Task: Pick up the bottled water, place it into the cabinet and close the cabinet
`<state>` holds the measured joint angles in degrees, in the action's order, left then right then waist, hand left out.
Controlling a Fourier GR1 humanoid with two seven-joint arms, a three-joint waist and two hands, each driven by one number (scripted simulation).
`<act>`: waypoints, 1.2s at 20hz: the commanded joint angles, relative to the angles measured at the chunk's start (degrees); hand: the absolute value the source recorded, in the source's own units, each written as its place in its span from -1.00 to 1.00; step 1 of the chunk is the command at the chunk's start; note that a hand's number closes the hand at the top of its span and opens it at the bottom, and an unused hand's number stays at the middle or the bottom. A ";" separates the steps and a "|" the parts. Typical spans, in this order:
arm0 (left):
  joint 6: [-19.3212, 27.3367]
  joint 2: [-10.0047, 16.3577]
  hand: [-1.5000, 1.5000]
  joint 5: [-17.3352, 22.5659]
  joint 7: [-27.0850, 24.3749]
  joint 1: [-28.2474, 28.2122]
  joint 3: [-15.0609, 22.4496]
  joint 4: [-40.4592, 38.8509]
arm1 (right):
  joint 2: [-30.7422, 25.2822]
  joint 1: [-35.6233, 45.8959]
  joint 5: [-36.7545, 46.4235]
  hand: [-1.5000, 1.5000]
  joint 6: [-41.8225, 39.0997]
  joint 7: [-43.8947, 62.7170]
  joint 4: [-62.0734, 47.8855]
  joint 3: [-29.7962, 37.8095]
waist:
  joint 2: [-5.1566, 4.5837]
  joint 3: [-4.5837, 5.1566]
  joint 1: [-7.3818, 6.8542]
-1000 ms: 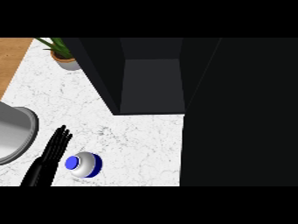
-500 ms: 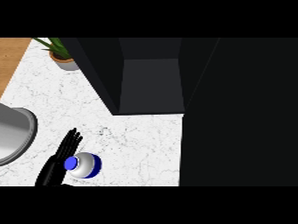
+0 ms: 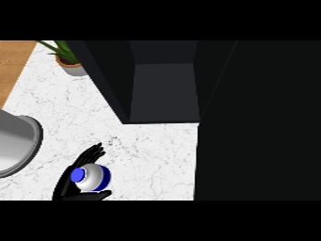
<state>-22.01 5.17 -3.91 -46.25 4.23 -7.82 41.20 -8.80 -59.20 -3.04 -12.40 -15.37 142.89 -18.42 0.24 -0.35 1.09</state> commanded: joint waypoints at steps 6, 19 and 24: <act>-6.04 -0.87 1.00 4.74 -4.57 3.90 -2.73 -9.16 | -1.95 -2.46 -1.42 -1.00 -0.47 0.10 5.41 0.82 | -0.30 0.53 0.68; 7.03 -5.00 1.00 14.57 -7.15 4.47 -0.90 -6.96 | -2.64 -2.78 0.19 -1.00 -0.06 -0.21 4.07 -0.48 | -0.17 0.54 0.50; 7.35 -5.08 1.00 16.89 -4.55 8.47 0.93 -5.95 | -0.78 -1.97 1.20 -1.00 1.52 -1.17 3.00 -1.98 | -0.12 0.42 0.13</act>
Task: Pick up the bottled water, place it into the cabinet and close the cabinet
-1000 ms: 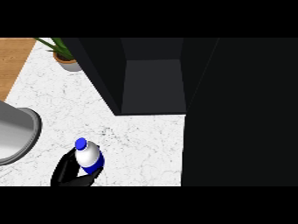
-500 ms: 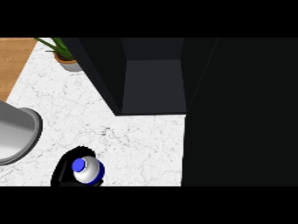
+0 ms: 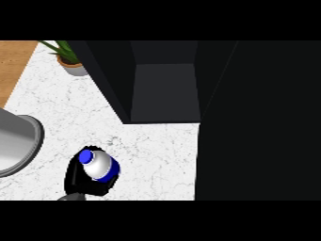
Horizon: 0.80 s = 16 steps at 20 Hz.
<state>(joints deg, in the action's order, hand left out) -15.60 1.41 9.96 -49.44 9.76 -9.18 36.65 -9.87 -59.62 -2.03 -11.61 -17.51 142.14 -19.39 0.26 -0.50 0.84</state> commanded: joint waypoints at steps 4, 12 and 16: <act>3.66 -1.38 1.00 10.88 1.32 1.22 12.24 2.40 | -0.08 0.46 -1.10 -1.00 1.42 4.57 4.65 -0.93 | -0.12 0.55 -0.12; 14.15 -1.41 1.00 15.05 16.62 3.77 17.34 19.28 | -1.15 0.28 -4.16 -1.00 0.36 3.22 3.93 2.36 | 0.03 0.46 -0.47; 22.17 -1.41 1.00 11.53 20.15 8.66 20.67 22.87 | 1.16 1.82 -1.65 -1.00 2.72 6.01 5.47 -1.67 | -0.06 0.49 -0.44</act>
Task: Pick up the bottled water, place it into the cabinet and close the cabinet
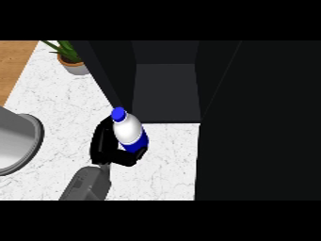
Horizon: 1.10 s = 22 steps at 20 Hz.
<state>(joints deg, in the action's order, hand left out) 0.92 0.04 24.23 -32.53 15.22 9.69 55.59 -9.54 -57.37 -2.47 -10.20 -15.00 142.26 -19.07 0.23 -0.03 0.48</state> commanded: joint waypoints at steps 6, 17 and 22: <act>20.47 -0.04 1.00 1.63 6.44 11.67 11.20 3.27 | -3.03 -3.84 -7.53 -1.00 -3.13 -0.82 5.26 5.35 | -0.12 0.01 1.37; 33.53 -0.04 1.00 5.53 14.17 30.25 15.15 -8.51 | 0.00 -0.81 -4.76 -1.00 -2.42 -0.32 2.07 3.93 | -0.35 0.04 2.02; 30.56 -0.04 1.00 9.41 13.22 39.00 10.40 -20.28 | -1.32 2.09 -7.47 -1.00 -3.49 1.30 1.94 8.28 | -0.81 0.04 2.43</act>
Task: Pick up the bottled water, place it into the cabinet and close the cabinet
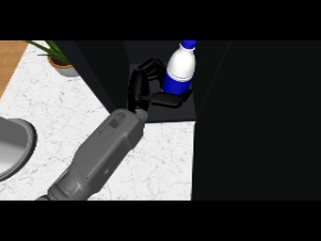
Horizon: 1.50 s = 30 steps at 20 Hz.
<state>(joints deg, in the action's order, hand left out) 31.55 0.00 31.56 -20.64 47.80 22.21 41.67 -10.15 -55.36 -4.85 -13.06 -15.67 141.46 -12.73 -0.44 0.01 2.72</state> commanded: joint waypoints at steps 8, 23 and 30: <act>4.32 0.02 1.00 -4.72 -1.96 11.57 -1.49 -22.49 | -0.63 -1.75 -7.59 -1.00 -2.84 0.30 3.78 3.45 | -0.58 -0.02 1.49; 8.61 2.38 -1.00 -5.06 -9.84 16.78 -6.91 -35.00 | -0.22 -0.47 -6.31 -1.00 -5.28 -0.63 2.84 2.92 | -1.55 0.07 3.18; 8.58 3.57 -1.00 -5.27 -8.97 20.49 -7.69 -37.26 | -0.56 0.72 -5.24 -1.00 -5.98 -0.53 1.65 3.33 | -2.06 0.11 3.83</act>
<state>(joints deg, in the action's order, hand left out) 40.43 3.21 26.04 -30.32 66.42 15.26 5.52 -10.03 -54.04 -7.19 -18.52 -17.97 140.07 -9.65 -2.24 0.09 6.11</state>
